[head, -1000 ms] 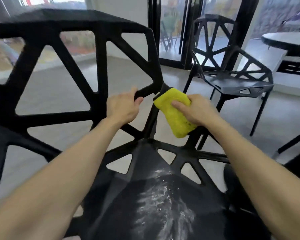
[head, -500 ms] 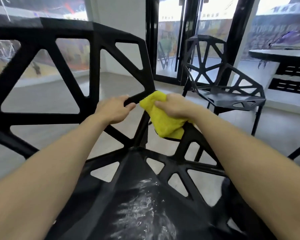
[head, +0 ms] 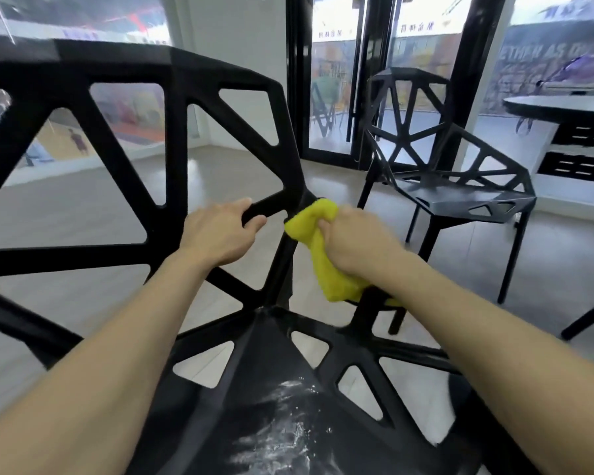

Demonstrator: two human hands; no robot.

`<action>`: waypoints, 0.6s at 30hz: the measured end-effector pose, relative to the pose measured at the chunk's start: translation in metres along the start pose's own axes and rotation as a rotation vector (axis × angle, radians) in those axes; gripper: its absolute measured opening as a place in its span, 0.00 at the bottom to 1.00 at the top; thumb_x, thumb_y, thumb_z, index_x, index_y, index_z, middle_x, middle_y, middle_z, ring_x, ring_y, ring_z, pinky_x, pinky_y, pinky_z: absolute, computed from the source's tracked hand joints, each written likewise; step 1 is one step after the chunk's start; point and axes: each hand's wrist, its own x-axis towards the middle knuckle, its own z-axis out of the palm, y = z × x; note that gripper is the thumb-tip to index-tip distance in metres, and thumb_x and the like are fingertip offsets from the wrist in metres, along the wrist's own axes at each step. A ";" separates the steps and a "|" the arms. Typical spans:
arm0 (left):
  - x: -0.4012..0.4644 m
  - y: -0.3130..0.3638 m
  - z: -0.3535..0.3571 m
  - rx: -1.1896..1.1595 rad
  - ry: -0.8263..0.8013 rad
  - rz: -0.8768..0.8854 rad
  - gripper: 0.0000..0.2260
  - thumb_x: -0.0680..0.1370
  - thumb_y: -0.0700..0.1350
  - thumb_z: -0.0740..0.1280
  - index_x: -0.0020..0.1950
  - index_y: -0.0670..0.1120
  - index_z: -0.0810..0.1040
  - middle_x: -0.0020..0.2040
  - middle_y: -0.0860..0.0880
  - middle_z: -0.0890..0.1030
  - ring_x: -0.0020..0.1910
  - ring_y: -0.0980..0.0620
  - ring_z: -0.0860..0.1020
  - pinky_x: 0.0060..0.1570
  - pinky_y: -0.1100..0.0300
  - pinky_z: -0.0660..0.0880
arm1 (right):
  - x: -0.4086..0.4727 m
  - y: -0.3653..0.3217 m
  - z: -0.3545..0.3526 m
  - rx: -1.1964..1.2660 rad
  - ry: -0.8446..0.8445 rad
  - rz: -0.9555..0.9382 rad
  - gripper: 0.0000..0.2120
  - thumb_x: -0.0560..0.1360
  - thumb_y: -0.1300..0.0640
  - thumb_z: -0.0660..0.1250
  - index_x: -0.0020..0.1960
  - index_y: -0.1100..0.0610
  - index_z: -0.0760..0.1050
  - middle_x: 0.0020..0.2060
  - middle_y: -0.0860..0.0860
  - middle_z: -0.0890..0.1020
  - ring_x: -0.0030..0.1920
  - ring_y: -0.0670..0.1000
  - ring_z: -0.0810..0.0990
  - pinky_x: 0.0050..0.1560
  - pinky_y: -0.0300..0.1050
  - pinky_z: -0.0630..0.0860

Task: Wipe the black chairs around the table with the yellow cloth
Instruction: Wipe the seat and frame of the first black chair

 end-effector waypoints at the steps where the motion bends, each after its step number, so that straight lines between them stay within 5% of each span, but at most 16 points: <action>1: 0.000 0.000 0.001 0.016 0.008 -0.007 0.14 0.86 0.64 0.58 0.54 0.55 0.74 0.40 0.54 0.77 0.45 0.43 0.77 0.44 0.49 0.70 | 0.027 -0.014 -0.006 0.039 -0.040 -0.051 0.22 0.90 0.48 0.51 0.65 0.63 0.74 0.63 0.62 0.79 0.64 0.64 0.78 0.55 0.54 0.71; 7: 0.019 -0.013 0.004 0.030 -0.045 -0.089 0.17 0.86 0.65 0.56 0.66 0.59 0.76 0.53 0.49 0.84 0.57 0.40 0.81 0.48 0.48 0.72 | 0.073 -0.008 0.011 0.097 -0.032 -0.169 0.21 0.88 0.44 0.54 0.64 0.61 0.74 0.59 0.62 0.81 0.60 0.66 0.79 0.53 0.54 0.71; 14: 0.022 -0.012 0.007 0.028 -0.059 -0.092 0.16 0.86 0.64 0.56 0.58 0.54 0.74 0.39 0.52 0.78 0.45 0.42 0.80 0.43 0.49 0.72 | -0.057 0.071 0.003 0.003 -0.147 0.004 0.17 0.86 0.38 0.52 0.53 0.52 0.66 0.53 0.56 0.82 0.53 0.64 0.82 0.46 0.54 0.72; 18: 0.019 -0.011 0.010 0.054 -0.037 -0.075 0.17 0.86 0.65 0.55 0.59 0.54 0.75 0.44 0.48 0.82 0.48 0.39 0.81 0.44 0.49 0.74 | 0.014 0.010 0.000 -0.072 -0.098 -0.091 0.18 0.90 0.49 0.49 0.61 0.59 0.72 0.57 0.61 0.78 0.56 0.67 0.80 0.49 0.57 0.71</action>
